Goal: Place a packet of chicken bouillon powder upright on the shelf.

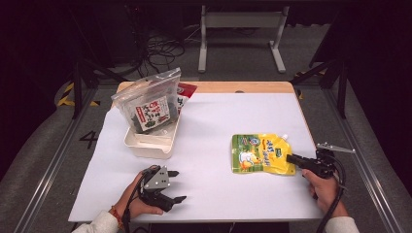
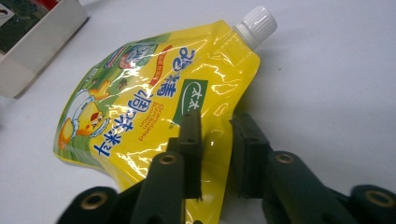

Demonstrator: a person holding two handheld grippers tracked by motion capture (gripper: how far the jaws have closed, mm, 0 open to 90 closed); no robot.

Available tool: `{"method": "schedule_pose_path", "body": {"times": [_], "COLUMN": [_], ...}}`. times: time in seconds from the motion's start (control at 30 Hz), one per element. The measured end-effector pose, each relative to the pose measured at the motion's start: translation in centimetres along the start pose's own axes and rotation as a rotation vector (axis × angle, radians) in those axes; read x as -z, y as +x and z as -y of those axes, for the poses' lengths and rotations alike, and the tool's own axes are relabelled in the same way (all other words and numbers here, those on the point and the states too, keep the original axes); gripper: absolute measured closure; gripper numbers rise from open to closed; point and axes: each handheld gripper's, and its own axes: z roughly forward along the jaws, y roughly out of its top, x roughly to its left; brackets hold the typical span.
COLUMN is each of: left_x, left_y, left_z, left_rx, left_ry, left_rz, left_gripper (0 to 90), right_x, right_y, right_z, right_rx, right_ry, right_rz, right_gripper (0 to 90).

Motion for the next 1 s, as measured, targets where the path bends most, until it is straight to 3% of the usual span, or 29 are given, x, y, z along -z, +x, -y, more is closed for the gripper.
{"method": "schedule_pose_path", "body": {"times": [0.03,0.07,0.13,0.17,0.33,0.4,0.47,0.57,0.63,0.8,1.0], "left_x": [0.0,0.0,0.0,0.0,-0.2,-0.5,-0.8,-1.0,-1.0,-1.0,-0.8], "left_y": [0.0,0.0,0.0,0.0,0.1,0.0,0.0,0.0,0.0,0.1,0.6], "left_z": [0.0,0.0,0.0,0.0,-0.2,-0.5,-0.6,-0.7,-0.7,-0.8,-1.8], "left_rx": [0.0,0.002,0.005,0.013,0.03,0.008,-0.002,0.016,0.012,0.027,0.036], "left_ry": [0.0,0.0,-0.002,-0.003,-0.018,-0.003,0.0,-0.009,-0.002,-0.019,-0.053], "left_rz": [0.0,0.001,0.002,-0.001,0.024,0.032,0.052,0.055,0.051,0.051,0.033], "left_gripper": [19.3,19.3,19.3,19.2,20.0,21.5,27.1,27.2,25.5,22.9,21.6], "right_x": [0.0,0.0,-0.2,-0.3,0.2,0.2,0.1,-0.7,-1.6,-2.1,-1.3], "right_y": [0.0,0.1,0.5,0.8,1.7,1.9,1.8,2.0,2.4,3.2,4.4], "right_z": [0.0,0.0,-0.1,-0.2,-0.6,-0.8,-0.9,-0.9,-0.8,-1.2,-1.9], "right_rx": [0.0,0.002,0.006,0.029,0.041,0.032,-0.003,-0.015,-0.004,0.018,0.111], "right_ry": [0.0,-0.01,-0.017,-0.017,-0.057,-0.072,-0.078,-0.055,-0.023,-0.029,-0.059], "right_rz": [0.0,-0.016,-0.059,-0.062,-0.113,-0.144,-0.187,-0.198,-0.202,-0.224,-0.266], "right_gripper": [80.8,86.5,89.0,90.0,90.0,90.0,78.7,67.2,71.9,88.3,90.0]}}
